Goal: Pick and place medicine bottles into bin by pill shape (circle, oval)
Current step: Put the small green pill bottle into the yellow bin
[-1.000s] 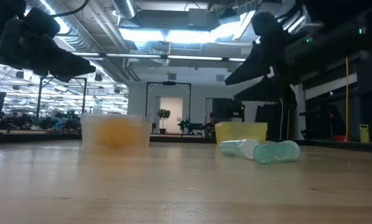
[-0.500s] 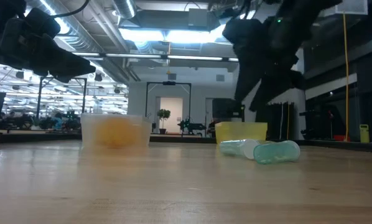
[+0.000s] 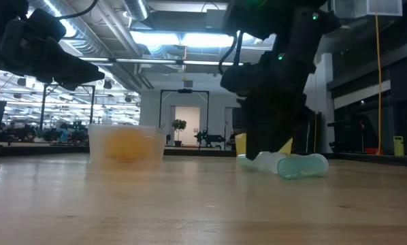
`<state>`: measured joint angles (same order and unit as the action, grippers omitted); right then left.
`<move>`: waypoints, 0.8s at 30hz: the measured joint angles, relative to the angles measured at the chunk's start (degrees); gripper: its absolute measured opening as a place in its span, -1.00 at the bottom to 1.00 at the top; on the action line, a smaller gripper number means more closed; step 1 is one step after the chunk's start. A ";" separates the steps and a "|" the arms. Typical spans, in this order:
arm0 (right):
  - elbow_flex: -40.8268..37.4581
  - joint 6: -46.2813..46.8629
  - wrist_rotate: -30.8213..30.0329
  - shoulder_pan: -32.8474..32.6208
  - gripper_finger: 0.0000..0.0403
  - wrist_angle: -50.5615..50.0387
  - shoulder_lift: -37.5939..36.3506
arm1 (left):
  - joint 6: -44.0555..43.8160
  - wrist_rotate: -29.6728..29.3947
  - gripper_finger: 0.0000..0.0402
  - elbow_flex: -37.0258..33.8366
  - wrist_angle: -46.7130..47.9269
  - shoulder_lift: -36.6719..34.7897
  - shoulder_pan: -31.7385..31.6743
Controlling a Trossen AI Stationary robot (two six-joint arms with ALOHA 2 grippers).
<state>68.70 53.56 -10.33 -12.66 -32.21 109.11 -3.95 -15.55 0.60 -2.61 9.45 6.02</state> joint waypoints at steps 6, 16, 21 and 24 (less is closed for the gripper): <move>0.03 0.18 -0.34 0.81 -0.02 -0.61 2.23 | 0.00 0.00 -0.26 0.00 0.00 0.00 0.00; 0.12 0.12 -4.06 2.13 -0.24 -0.71 3.08 | 0.02 -0.01 -0.26 0.00 0.00 0.00 0.01; -0.03 -0.59 -8.16 2.46 -0.49 -1.41 2.87 | 0.03 0.00 -0.26 0.00 0.00 0.00 0.02; 0.04 -3.20 -12.33 2.88 -0.52 -3.11 1.64 | 0.04 -0.02 -0.26 0.00 0.02 0.00 0.00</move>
<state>68.74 50.36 -22.66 -9.78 -35.32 110.75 -3.90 -15.57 0.60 -2.59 9.45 6.02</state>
